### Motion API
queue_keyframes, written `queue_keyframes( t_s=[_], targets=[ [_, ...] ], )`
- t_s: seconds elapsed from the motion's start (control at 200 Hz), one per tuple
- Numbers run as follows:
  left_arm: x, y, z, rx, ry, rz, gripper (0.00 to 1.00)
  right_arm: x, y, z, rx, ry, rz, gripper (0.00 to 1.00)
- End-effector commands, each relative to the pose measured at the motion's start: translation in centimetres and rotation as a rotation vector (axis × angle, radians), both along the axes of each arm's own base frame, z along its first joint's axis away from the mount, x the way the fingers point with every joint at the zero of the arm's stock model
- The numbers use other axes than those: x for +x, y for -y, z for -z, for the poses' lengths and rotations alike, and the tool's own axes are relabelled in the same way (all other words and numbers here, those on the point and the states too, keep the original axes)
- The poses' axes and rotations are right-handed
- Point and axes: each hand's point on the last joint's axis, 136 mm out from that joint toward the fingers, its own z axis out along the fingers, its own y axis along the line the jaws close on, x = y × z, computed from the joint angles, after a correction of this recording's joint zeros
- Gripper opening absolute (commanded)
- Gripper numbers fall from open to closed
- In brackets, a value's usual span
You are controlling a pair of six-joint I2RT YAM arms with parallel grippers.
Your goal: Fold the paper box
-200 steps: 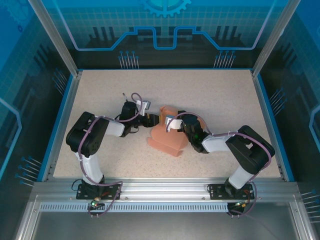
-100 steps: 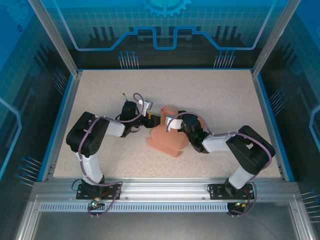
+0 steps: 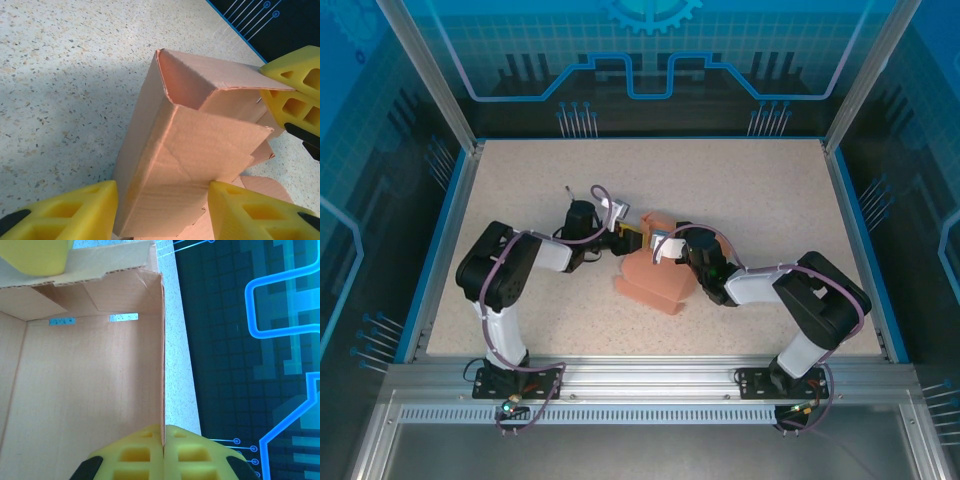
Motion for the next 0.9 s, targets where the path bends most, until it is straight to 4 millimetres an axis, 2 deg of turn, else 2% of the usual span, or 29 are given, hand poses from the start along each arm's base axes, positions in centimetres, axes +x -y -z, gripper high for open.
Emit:
queue_keyframes(
  t_s=[0.0,0.22,0.395,0.896],
  targets=[
    [0.2,1.1,-1.0,-0.015,0.068,0.059,0.49,0.2,-0.1,-0.6,0.015,-0.008,-0.006,0.01],
    [0.0,1.5,-1.1,-0.012,0.086,0.073,0.46,0.3,-0.2,-0.4,0.014,-0.014,-0.005,0.01],
    [0.0,1.6,-0.8,-0.001,0.087,0.07,0.39,0.3,-0.2,-0.5,0.019,-0.015,-0.004,0.01],
    [0.7,1.9,0.1,0.059,0.12,0.037,0.49,0.2,-0.5,-0.5,0.035,-0.026,-0.012,0.01]
  ],
)
